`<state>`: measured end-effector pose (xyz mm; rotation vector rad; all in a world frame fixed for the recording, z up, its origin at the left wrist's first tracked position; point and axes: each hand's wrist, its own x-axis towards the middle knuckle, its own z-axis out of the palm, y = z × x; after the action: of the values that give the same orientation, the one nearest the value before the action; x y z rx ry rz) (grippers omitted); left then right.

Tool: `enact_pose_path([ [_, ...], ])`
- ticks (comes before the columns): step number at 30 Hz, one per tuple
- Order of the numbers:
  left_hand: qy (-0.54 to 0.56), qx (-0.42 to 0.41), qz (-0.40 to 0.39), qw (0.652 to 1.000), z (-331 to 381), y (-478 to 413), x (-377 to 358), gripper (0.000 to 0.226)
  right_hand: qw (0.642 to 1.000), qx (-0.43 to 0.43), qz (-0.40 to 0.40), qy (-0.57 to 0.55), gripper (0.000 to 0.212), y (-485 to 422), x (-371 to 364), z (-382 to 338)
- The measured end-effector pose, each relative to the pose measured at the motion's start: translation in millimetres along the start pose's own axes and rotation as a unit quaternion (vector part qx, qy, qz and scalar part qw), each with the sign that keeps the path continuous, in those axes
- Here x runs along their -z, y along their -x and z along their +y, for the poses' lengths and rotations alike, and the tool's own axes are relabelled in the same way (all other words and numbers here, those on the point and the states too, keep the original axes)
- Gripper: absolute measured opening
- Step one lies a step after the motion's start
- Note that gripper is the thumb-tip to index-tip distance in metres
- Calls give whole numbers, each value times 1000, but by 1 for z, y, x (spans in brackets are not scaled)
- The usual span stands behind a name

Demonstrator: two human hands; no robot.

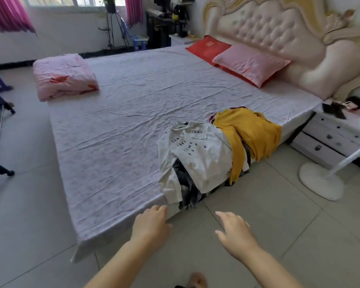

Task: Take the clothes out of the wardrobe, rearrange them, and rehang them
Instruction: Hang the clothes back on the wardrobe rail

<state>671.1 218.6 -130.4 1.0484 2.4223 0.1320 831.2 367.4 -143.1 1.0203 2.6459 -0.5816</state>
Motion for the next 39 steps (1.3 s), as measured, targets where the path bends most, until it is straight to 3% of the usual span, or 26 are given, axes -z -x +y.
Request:
enact_pose_path([
  [3,18,18,-4,1000,21,-39,22,37,1000,19,-24,-3,52,-49,28,11],
  [12,34,63,-6,997,42,-156,65,46,997,60,-57,10,51,-190,84,26],
  [25,70,55,-14,996,41,-363,137,47,994,40,-93,28,50,-402,150,29],
  [39,186,182,-21,965,12,-522,144,51,965,158,-200,69,43,-687,131,-10],
])
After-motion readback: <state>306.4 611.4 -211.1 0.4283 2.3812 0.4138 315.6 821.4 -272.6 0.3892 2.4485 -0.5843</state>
